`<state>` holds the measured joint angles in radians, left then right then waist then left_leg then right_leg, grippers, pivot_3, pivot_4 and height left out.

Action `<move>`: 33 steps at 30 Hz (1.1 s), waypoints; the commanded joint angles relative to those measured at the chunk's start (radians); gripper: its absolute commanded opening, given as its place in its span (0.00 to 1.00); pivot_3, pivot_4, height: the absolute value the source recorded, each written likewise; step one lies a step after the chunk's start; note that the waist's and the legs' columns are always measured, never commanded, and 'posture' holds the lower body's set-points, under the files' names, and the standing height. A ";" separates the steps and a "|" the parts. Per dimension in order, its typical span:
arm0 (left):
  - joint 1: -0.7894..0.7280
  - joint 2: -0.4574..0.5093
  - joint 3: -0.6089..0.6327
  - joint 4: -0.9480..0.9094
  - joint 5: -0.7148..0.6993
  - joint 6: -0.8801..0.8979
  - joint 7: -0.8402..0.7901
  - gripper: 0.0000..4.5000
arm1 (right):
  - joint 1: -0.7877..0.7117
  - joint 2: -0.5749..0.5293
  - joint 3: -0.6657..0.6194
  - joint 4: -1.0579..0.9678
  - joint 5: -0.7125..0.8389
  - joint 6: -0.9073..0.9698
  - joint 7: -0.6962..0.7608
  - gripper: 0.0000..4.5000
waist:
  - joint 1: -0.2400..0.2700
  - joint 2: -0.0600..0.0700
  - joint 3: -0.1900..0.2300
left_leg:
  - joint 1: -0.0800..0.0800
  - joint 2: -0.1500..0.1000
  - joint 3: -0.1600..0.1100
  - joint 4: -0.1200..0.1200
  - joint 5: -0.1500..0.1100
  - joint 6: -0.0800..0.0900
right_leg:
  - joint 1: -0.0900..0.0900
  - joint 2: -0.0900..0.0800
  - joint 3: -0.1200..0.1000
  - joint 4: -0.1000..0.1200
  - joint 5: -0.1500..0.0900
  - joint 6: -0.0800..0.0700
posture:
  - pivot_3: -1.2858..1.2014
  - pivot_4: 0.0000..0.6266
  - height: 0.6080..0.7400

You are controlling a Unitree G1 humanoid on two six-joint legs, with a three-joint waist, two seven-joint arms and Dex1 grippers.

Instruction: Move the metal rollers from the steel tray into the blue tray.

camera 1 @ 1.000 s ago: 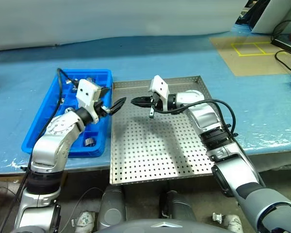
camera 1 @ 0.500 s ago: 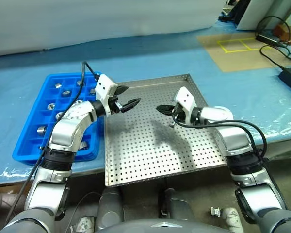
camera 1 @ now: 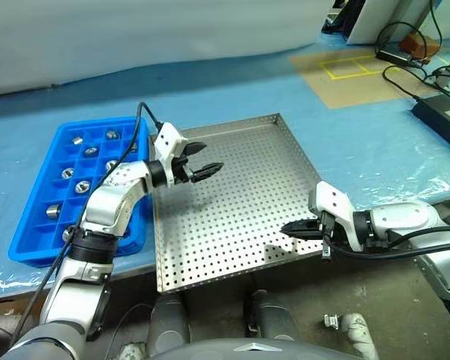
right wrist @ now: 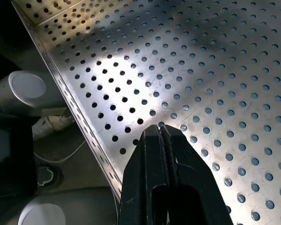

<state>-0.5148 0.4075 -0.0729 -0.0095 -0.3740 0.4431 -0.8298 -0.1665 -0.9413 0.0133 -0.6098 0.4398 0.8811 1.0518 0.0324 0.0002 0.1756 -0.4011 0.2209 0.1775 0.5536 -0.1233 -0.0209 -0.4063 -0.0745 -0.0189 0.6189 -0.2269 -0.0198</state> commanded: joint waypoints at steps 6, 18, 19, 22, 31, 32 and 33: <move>0.031 0.040 0.035 -0.079 -0.011 0.028 0.020 0.89 | -0.021 -0.101 0.066 -0.230 0.117 0.173 -0.035 0.00 | 0.017 0.001 0.000 | -0.001 -0.001 0.000 -0.001 0.000 0.000 | 0.001 -0.001 0.000 -0.002 0.002 -0.004 | 0.44 0.24 1.00; 0.053 0.019 0.024 -0.105 0.007 0.021 0.058 0.89 | -0.319 0.007 0.056 -0.075 0.133 0.251 -0.191 0.00 | 0.023 0.001 -0.001 | -0.002 -0.003 0.000 -0.005 0.000 -0.001 | 0.000 -0.001 0.000 -0.005 0.004 -0.006 | 0.44 0.24 1.00; 0.055 0.015 0.026 -0.104 0.008 0.023 0.066 0.89 | -0.316 0.012 0.062 -0.083 0.126 0.239 -0.205 0.00 | 0.023 0.001 -0.001 | -0.003 -0.003 0.000 -0.006 0.000 -0.001 | 0.000 -0.001 0.000 -0.006 0.004 -0.006 | 0.44 0.24 1.00; 0.067 0.004 0.021 -0.113 0.015 0.024 0.090 0.89 | -0.333 0.063 0.095 -0.118 0.112 0.247 -0.277 0.00 | 0.019 0.001 -0.001 | -0.003 -0.003 0.000 -0.008 0.000 -0.001 | 0.000 -0.001 0.000 -0.008 0.004 -0.007 | 0.44 0.24 1.00; 0.099 -0.022 0.024 -0.143 0.036 0.035 0.168 0.89 | -0.386 0.148 0.208 0.044 -0.068 0.072 -0.407 0.00 | 0.014 0.002 -0.001 | -0.002 -0.003 0.000 -0.008 0.001 -0.002 | 0.000 -0.001 0.000 -0.007 0.004 -0.006 | 0.46 0.24 1.00; 0.101 -0.024 0.026 -0.143 0.039 0.032 0.179 0.89 | -0.388 0.153 0.216 0.079 -0.093 0.033 -0.408 0.00 | 0.016 0.002 -0.001 | -0.002 -0.003 0.000 -0.008 0.001 -0.002 | 0.000 -0.001 0.000 -0.007 0.004 -0.006 | 0.47 0.24 1.00; 0.100 -0.028 0.029 -0.143 0.042 0.029 0.194 0.89 | -0.391 0.161 0.221 0.146 -0.132 -0.037 -0.413 0.00 | 0.017 0.002 -0.001 | -0.002 -0.003 0.000 -0.008 0.001 -0.002 | 0.000 -0.001 0.000 -0.007 0.004 -0.006 | 0.47 0.24 1.00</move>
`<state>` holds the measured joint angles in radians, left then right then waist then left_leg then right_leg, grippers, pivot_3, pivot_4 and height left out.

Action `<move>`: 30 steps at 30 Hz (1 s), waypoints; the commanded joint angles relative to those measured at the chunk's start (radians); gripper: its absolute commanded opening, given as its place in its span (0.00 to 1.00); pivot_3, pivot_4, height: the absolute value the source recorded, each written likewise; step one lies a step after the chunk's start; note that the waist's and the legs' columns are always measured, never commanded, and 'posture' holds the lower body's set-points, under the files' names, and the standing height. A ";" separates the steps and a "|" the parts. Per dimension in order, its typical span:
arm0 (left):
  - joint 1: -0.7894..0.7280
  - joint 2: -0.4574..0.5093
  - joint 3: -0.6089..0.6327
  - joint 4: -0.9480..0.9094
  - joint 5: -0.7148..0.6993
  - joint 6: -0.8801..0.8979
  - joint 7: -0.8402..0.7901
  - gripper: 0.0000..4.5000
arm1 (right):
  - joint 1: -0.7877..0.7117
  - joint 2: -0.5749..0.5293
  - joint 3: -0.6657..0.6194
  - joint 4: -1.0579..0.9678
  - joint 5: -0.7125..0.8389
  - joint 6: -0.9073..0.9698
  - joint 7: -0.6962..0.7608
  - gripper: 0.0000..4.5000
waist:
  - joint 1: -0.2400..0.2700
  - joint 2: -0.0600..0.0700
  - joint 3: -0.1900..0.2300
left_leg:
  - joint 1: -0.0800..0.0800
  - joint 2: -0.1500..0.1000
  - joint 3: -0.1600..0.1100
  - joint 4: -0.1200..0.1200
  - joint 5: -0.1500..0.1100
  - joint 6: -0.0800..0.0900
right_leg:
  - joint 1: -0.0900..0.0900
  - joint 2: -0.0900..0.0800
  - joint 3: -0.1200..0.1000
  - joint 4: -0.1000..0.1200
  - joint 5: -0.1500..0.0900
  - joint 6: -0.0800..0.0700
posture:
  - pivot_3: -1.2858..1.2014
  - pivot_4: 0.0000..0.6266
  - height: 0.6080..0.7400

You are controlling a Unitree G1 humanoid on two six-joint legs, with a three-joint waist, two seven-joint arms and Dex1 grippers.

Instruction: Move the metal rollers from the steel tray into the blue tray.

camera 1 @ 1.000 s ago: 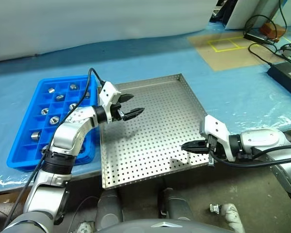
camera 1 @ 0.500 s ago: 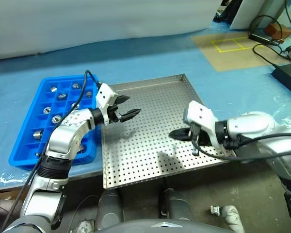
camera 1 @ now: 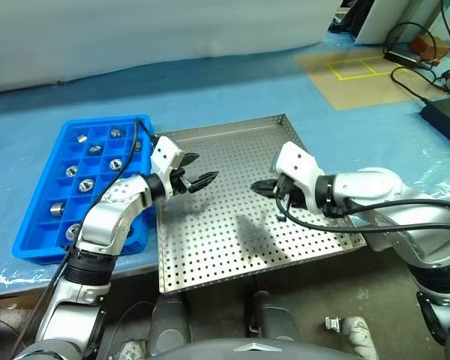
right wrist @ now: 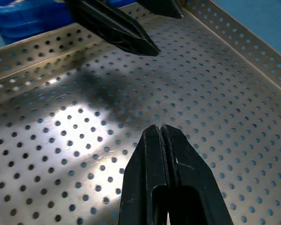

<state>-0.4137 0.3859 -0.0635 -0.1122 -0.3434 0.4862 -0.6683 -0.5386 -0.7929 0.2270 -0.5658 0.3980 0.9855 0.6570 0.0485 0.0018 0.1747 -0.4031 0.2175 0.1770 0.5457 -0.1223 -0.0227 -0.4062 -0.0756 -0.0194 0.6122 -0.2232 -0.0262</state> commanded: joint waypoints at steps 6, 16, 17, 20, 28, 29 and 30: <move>-0.013 -0.025 0.048 -0.036 0.022 -0.028 0.101 0.89 | -0.082 0.185 0.028 0.643 -0.286 -0.593 -0.099 0.00 | 0.000 0.000 0.000 | -0.002 0.000 0.000 0.000 0.000 0.000 | -0.001 0.000 0.000 0.000 0.000 0.000 | 0.50 0.24 1.00; 0.001 -0.006 0.095 -0.049 0.048 -0.023 0.186 0.89 | -0.363 0.565 0.042 1.397 -0.459 -0.998 -0.237 0.00 | 0.005 0.000 0.000 | -0.016 0.003 -0.001 0.006 0.001 0.000 | -0.018 0.001 -0.004 0.011 -0.001 -0.003 | 0.54 0.24 1.00; 0.002 0.000 0.101 -0.057 0.045 -0.016 0.187 0.89 | -0.371 0.584 0.038 1.405 -0.453 -1.001 -0.217 0.00 | 0.009 0.000 0.000 | -0.017 0.003 -0.001 0.007 0.000 0.000 | -0.018 0.001 -0.004 0.011 -0.001 -0.003 | 0.54 0.24 1.00; 0.013 0.019 0.114 -0.079 0.032 -0.003 0.184 0.89 | -0.365 0.612 0.024 1.380 -0.440 -1.003 -0.171 0.00 | 0.024 0.000 0.000 | -0.018 0.004 -0.001 0.011 -0.001 0.002 | -0.017 0.000 -0.004 0.011 -0.001 -0.003 | 0.54 0.24 1.00; 0.039 0.027 0.129 -0.094 0.031 -0.006 0.194 0.89 | -0.308 0.599 -0.028 1.214 -0.410 -0.951 -0.101 0.00 | 0.051 0.000 0.000 | -0.017 0.004 -0.002 0.013 -0.001 0.001 | -0.016 0.000 -0.005 0.013 -0.001 -0.003 | 0.56 0.24 1.00; 0.038 0.024 0.130 -0.092 0.033 -0.011 0.198 0.89 | -0.306 0.592 -0.033 1.198 -0.412 -0.946 -0.098 0.00 | 0.051 0.000 0.000 | -0.017 0.004 -0.002 0.014 -0.001 0.001 | -0.016 0.000 -0.005 0.014 -0.001 -0.003 | 0.57 0.24 1.00; 0.037 0.022 0.131 -0.088 0.035 -0.015 0.201 0.89 | -0.305 0.588 -0.037 1.190 -0.414 -0.943 -0.095 0.00 | 0.051 0.000 0.000 | -0.017 0.004 -0.002 0.014 -0.001 0.001 | -0.016 0.000 -0.004 0.014 -0.001 -0.003 | 0.57 0.24 1.00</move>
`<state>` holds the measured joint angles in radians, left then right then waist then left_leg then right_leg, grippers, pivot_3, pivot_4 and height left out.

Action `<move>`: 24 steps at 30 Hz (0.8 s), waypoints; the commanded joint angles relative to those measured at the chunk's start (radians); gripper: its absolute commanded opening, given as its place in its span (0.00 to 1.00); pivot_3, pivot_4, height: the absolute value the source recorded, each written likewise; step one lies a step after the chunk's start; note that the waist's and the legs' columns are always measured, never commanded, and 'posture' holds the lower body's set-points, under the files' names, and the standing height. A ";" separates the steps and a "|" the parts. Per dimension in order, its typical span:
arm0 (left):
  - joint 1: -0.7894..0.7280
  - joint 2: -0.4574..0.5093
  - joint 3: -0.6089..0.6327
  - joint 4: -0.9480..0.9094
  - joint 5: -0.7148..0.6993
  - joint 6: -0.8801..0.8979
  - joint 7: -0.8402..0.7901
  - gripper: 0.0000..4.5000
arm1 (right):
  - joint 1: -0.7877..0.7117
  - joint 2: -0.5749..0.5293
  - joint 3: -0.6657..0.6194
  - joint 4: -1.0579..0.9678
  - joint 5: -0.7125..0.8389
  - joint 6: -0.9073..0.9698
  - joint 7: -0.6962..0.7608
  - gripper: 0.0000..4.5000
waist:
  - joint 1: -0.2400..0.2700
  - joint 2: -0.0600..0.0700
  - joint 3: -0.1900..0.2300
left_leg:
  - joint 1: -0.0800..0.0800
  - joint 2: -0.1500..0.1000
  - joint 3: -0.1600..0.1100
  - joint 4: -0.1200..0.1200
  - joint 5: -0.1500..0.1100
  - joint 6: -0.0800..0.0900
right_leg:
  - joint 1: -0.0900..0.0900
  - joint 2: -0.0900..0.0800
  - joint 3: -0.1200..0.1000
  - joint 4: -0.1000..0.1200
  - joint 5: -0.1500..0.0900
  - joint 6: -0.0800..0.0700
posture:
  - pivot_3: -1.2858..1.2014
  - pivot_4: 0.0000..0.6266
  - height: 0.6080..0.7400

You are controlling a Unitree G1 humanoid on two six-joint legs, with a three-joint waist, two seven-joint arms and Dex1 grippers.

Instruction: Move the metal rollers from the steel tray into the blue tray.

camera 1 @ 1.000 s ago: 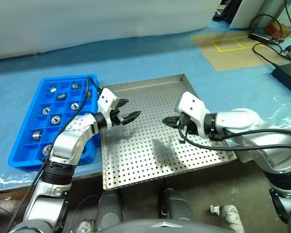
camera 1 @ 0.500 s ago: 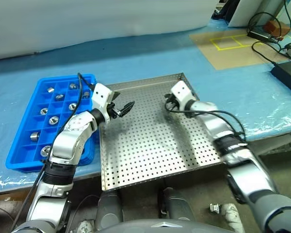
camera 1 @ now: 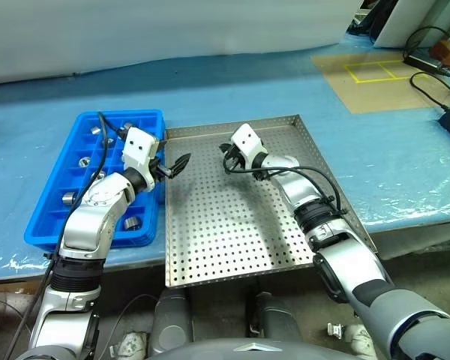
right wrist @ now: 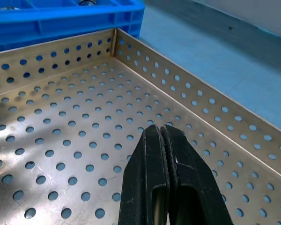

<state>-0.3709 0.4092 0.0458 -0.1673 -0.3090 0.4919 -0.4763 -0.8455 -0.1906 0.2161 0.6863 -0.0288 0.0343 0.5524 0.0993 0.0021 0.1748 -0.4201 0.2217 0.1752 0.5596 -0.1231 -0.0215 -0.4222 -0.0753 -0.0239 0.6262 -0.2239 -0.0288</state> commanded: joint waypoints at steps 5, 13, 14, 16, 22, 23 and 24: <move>-0.007 -0.016 0.040 -0.024 0.000 -0.042 0.033 0.89 | -0.003 -0.030 -0.051 -0.099 0.020 0.033 0.025 0.00 | 0.001 0.000 0.000 | 0.000 0.000 0.000 0.000 0.000 0.000 | 0.000 0.000 0.000 0.000 0.000 0.000 | 0.58 0.24 1.00; -0.043 -0.045 0.043 0.009 0.007 -0.069 0.061 0.89 | -0.038 -0.020 -0.057 -0.091 0.001 0.029 0.017 0.00 | 0.003 0.000 0.000 | 0.000 0.000 0.000 -0.001 0.000 0.000 | 0.000 0.000 0.000 -0.001 0.000 0.000 | 0.58 0.24 1.00; -0.051 -0.045 0.037 0.015 0.009 -0.071 0.055 0.89 | -0.043 -0.020 -0.056 -0.084 -0.003 0.024 0.015 0.00 | 0.003 0.000 0.000 | 0.000 0.000 0.000 -0.001 0.000 0.000 | 0.000 0.000 0.000 -0.001 0.000 0.000 | 0.58 0.24 1.00; -0.060 -0.041 0.029 0.025 0.012 -0.079 0.039 0.89 | -0.049 -0.019 -0.061 -0.073 -0.004 0.020 0.010 0.00 | 0.003 0.000 0.000 | 0.000 0.000 0.000 -0.001 0.000 0.000 | 0.000 0.000 0.000 -0.001 0.000 0.000 | 0.58 0.24 1.00; -0.107 -0.042 0.024 0.096 0.020 -0.108 0.013 0.89 | -0.025 -0.037 -0.079 -0.108 0.006 0.028 0.000 0.00 | 0.002 0.000 0.000 | 0.000 0.000 0.000 -0.001 0.000 0.000 | 0.000 0.000 0.000 -0.002 0.000 0.000 | 0.55 0.24 1.00; -0.121 -0.049 0.017 0.112 0.022 -0.115 0.009 0.89 | -0.016 -0.042 -0.083 -0.120 0.006 0.031 -0.004 0.00 | 0.002 0.000 0.000 | 0.000 0.000 0.000 -0.001 0.000 0.000 | 0.000 0.000 0.000 -0.002 0.000 0.000 | 0.55 0.24 1.00; -0.135 -0.056 0.011 0.126 0.025 -0.122 0.006 0.89 | -0.008 -0.047 -0.086 -0.131 0.007 0.033 -0.008 0.00 | 0.003 0.000 0.000 | -0.001 0.000 0.000 -0.001 0.000 0.000 | 0.000 0.000 0.000 -0.002 0.000 0.000 | 0.55 0.24 1.00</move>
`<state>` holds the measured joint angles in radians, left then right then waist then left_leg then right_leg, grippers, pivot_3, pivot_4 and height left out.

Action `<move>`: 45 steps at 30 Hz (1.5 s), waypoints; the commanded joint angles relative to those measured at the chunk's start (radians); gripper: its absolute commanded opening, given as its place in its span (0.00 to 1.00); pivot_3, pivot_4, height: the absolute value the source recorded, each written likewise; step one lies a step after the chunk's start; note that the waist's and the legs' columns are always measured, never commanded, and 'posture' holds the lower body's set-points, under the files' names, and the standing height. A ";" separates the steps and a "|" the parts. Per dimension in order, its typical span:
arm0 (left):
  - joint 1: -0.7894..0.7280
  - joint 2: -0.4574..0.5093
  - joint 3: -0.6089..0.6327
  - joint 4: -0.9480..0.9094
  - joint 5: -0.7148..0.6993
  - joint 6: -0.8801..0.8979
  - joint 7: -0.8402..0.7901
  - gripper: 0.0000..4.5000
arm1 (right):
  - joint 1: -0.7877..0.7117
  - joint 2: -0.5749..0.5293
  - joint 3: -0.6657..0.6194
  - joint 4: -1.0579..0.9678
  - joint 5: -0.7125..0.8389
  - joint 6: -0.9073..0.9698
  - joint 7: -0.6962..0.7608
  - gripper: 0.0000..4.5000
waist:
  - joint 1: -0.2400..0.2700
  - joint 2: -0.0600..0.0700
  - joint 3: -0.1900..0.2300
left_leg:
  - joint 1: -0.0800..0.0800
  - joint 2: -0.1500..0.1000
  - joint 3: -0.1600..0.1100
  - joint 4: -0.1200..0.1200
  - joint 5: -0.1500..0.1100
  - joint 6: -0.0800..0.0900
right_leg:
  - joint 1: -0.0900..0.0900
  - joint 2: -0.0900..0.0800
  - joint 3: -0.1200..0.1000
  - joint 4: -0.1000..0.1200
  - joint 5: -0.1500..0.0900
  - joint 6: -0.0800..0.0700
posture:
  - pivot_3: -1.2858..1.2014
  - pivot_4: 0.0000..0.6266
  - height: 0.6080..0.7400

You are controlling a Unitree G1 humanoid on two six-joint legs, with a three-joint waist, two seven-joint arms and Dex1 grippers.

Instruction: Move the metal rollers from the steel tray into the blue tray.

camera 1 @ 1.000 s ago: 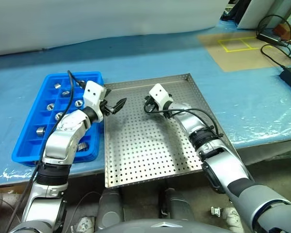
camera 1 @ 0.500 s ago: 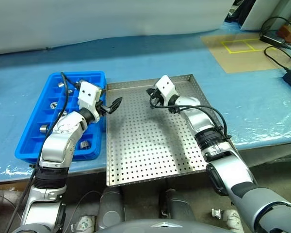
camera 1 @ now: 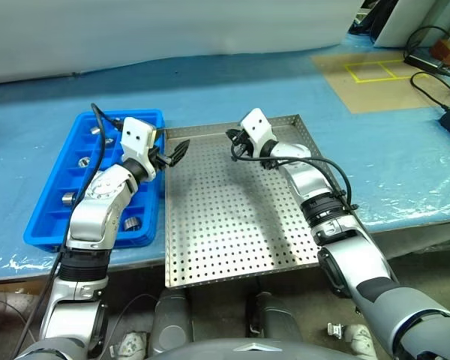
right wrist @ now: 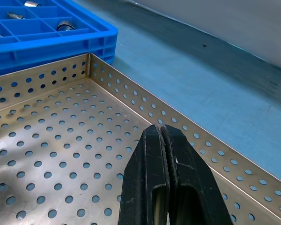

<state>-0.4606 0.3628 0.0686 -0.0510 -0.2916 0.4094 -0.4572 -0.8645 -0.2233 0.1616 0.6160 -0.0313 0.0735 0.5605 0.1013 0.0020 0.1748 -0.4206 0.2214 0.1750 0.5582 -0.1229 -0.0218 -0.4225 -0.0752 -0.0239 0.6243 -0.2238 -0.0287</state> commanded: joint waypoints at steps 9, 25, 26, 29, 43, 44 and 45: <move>-0.159 -0.041 -0.036 0.140 0.028 -0.106 -0.048 0.89 | 0.034 -0.022 -0.054 -0.102 0.010 0.013 -0.049 0.00 | -0.009 0.000 0.000 | 0.000 0.000 0.000 0.000 0.000 0.000 | 0.000 0.000 0.001 0.000 0.000 0.000 | 0.53 0.24 1.00; -0.168 -0.056 -0.034 0.153 0.027 -0.112 -0.058 0.89 | 0.044 -0.021 -0.053 -0.128 0.009 0.026 -0.061 0.00 | -0.008 0.000 0.000 | 0.000 0.000 0.000 0.000 0.000 0.000 | 0.000 0.000 0.001 0.000 0.000 0.000 | 0.52 0.24 1.00; -0.167 -0.056 -0.033 0.148 0.025 -0.108 -0.059 0.89 | 0.043 -0.017 -0.051 -0.130 0.010 0.029 -0.060 0.00 | -0.008 0.000 0.000 | 0.000 0.000 0.000 0.000 0.000 0.000 | 0.000 0.000 0.001 0.000 0.000 0.000 | 0.52 0.24 1.00; -0.158 -0.054 -0.034 0.139 0.025 -0.100 -0.060 0.89 | 0.048 -0.007 -0.044 -0.143 0.010 0.033 -0.058 0.00 | -0.008 0.000 0.000 | 0.000 0.000 0.000 0.000 0.000 0.000 | 0.000 0.000 0.001 0.000 0.000 0.000 | 0.52 0.24 1.00; -0.155 -0.047 -0.043 0.117 0.028 -0.072 -0.072 0.89 | 0.076 -0.004 -0.052 -0.167 0.012 0.041 -0.066 0.00 | -0.008 0.000 0.000 | 0.000 0.000 0.000 -0.001 0.000 0.000 | 0.000 0.000 0.001 -0.001 0.000 0.000 | 0.52 0.24 1.00; -0.157 -0.048 -0.044 0.117 0.027 -0.071 -0.072 0.89 | 0.078 -0.005 -0.052 -0.170 0.012 0.042 -0.067 0.00 | -0.008 0.000 0.000 | 0.000 0.000 0.000 -0.001 0.000 0.000 | 0.000 0.000 0.001 -0.001 0.000 0.000 | 0.52 0.24 1.00; -0.158 -0.049 -0.045 0.119 0.028 -0.072 -0.073 0.89 | 0.080 -0.005 -0.053 -0.173 0.012 0.043 -0.068 0.00 | -0.009 0.000 0.000 | 0.000 0.000 0.000 -0.001 0.000 0.000 | 0.000 0.000 0.001 -0.001 0.000 0.000 | 0.51 0.24 1.00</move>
<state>-0.5999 0.3108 0.0258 0.1073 -0.2629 0.3404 -0.5224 -0.7790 -0.2303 0.1265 0.4936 -0.0309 0.1207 0.4982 0.0926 0.0019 0.1749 -0.4202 0.2213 0.1752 0.5572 -0.1227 -0.0222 -0.4226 -0.0750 -0.0233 0.6235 -0.2237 -0.0286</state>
